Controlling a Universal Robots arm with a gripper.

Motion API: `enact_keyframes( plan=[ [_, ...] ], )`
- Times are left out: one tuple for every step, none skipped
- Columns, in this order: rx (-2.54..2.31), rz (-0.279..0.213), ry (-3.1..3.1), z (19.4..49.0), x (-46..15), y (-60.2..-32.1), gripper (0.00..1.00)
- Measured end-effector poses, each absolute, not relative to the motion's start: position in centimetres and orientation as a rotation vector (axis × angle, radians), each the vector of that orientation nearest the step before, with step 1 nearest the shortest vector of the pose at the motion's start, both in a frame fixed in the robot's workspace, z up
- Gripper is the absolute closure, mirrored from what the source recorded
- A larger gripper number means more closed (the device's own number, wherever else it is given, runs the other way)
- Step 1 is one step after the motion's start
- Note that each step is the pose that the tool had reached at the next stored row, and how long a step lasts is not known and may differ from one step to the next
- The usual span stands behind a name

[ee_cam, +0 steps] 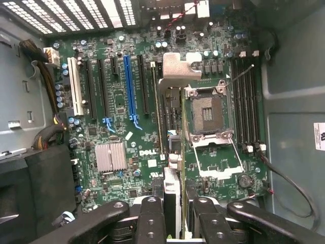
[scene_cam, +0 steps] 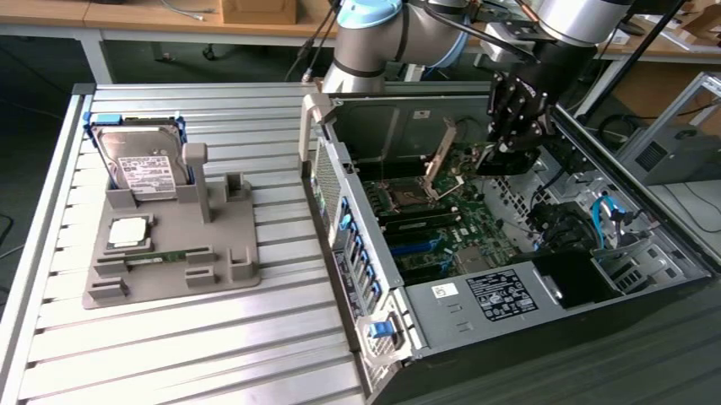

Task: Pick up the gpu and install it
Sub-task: 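Insert the gpu into the slot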

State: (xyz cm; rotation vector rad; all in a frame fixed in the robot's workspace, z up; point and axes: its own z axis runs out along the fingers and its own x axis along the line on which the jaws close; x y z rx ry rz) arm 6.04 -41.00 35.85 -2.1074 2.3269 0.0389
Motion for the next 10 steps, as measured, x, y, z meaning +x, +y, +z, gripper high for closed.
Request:
enact_keyframes(
  plan=[
    [-2.113, 0.039, 2.322, 35.85, 6.03, -41.00, 0.73],
    [-2.117, 0.039, 2.318, 35.85, 6.04, -41.00, 0.73],
    [-2.123, 0.039, 2.313, 35.85, 6.04, -41.00, 0.73],
    [-2.127, 0.039, 2.309, 35.85, 6.04, -41.00, 0.73],
    [-2.132, 0.039, 2.305, 35.85, 6.04, -41.00, 0.73],
    [-2.137, 0.039, 2.300, 35.85, 6.04, -41.00, 0.73],
    [-2.142, 0.039, 2.296, 35.85, 6.03, -41.00, 0.73],
    [-2.147, 0.039, 2.291, 35.85, 6.03, -41.00, 0.73],
    [-2.152, 0.039, 2.286, 35.85, 6.03, -41.00, 0.73],
    [-2.159, 0.039, 2.280, 35.85, 6.03, -41.00, 0.73]
  ],
)
